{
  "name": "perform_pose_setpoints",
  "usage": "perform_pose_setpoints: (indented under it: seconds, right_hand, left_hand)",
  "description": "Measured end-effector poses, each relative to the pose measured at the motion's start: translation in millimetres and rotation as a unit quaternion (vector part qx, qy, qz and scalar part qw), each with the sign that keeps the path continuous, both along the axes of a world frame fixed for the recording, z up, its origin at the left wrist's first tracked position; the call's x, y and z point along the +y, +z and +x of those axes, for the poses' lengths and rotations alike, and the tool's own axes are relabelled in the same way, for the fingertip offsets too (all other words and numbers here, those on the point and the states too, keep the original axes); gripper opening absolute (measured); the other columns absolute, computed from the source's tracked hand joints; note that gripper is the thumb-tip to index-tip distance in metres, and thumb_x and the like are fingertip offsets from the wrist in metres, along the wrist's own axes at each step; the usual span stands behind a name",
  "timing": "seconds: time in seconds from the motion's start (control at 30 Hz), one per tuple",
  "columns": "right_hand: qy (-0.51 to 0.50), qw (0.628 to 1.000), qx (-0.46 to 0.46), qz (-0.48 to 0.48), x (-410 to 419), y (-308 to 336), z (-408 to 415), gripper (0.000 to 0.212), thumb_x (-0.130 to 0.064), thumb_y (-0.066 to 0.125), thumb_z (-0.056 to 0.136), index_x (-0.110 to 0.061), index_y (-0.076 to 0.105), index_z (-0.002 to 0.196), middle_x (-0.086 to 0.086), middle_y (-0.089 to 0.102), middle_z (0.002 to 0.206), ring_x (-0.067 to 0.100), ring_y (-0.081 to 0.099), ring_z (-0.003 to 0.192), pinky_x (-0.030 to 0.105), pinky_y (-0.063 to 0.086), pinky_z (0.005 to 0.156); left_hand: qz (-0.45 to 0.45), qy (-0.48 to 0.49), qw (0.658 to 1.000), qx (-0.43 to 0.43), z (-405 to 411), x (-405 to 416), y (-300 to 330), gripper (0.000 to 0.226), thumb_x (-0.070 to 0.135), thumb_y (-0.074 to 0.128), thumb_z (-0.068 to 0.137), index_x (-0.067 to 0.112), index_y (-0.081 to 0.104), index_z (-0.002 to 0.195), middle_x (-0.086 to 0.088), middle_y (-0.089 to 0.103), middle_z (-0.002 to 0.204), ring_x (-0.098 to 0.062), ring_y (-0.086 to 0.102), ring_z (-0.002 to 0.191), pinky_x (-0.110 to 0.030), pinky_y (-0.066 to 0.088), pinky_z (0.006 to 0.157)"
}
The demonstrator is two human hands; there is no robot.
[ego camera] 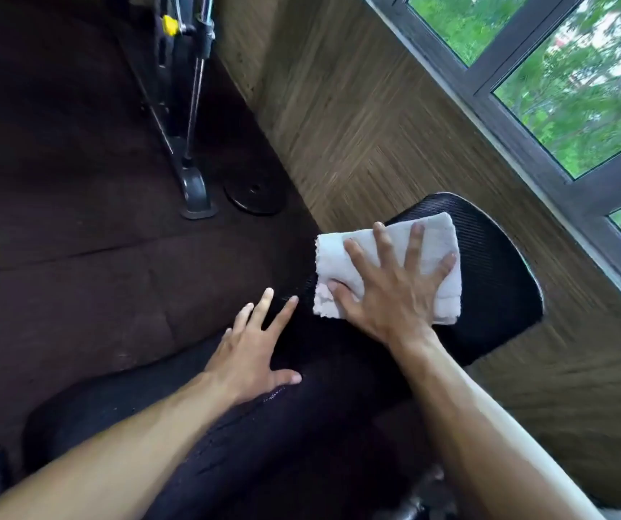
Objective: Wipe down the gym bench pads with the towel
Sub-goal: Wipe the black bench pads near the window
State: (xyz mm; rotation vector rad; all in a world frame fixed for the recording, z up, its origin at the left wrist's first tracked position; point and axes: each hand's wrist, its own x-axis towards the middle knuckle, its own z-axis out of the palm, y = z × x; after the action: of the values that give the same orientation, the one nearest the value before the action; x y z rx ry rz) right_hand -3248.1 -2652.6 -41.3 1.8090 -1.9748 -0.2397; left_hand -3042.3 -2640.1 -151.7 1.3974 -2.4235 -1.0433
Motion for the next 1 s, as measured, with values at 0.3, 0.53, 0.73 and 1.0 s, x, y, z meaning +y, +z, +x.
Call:
perform_pose_setpoints:
  seconds: [0.3, 0.53, 0.73, 1.0]
  right_hand:
    - [0.005, 1.0, 0.005, 0.009, 32.1, -8.3, 2.2, 0.074, -0.084, 0.039, 0.082, -0.046, 0.046, 0.146, -0.002, 0.028, 0.166, 0.047, 0.005, 0.154, 0.085, 0.007, 0.101]
    - [0.003, 1.0, -0.002, 0.027, 3.7, -4.8, 12.3, 0.07, -0.08, 0.041, 0.083, -0.042, 0.05, 0.141, 0.001, 0.032, 0.163, 0.048, 0.002, 0.153, 0.086, 0.002, 0.103]
    - [0.058, 0.997, 0.021, 0.039, 64.1, -18.0, 9.6, 0.073, -0.079, 0.045, 0.084, -0.04, 0.052, 0.145, 0.003, 0.038, 0.161, 0.047, 0.015, 0.152, 0.084, 0.014, 0.102]
    - [0.024, 0.999, 0.018, 0.039, -6.3, -23.5, 29.0, 0.068, -0.081, 0.037, 0.085, -0.043, 0.053, 0.139, 0.0, 0.038, 0.161, 0.049, 0.01, 0.152, 0.085, 0.003, 0.101]
  left_hand:
    - [0.004, 0.008, 1.0, 0.023, 3.2, -0.2, -2.9, 0.122, 0.064, 0.074, 0.072, 0.052, -0.021, 0.147, 0.012, -0.027, 0.16, -0.025, -0.005, 0.151, -0.054, 0.03, 0.115]
    - [0.001, 0.017, 0.999, 0.032, 4.4, 4.1, -11.2, 0.125, 0.07, 0.07, 0.072, 0.037, -0.019, 0.153, 0.013, -0.027, 0.16, -0.02, -0.009, 0.152, -0.05, 0.028, 0.117]
    - [-0.001, 0.021, 1.0, 0.019, 6.8, 10.0, -12.2, 0.122, 0.067, 0.069, 0.076, 0.039, -0.024, 0.151, 0.01, -0.034, 0.158, -0.022, -0.014, 0.151, -0.046, 0.022, 0.12]
    - [0.028, 0.018, 0.999, 0.011, 18.5, 9.6, -20.9, 0.121, 0.069, 0.068, 0.075, 0.049, -0.026, 0.147, 0.016, -0.037, 0.155, -0.02, -0.016, 0.151, -0.05, 0.026, 0.118]
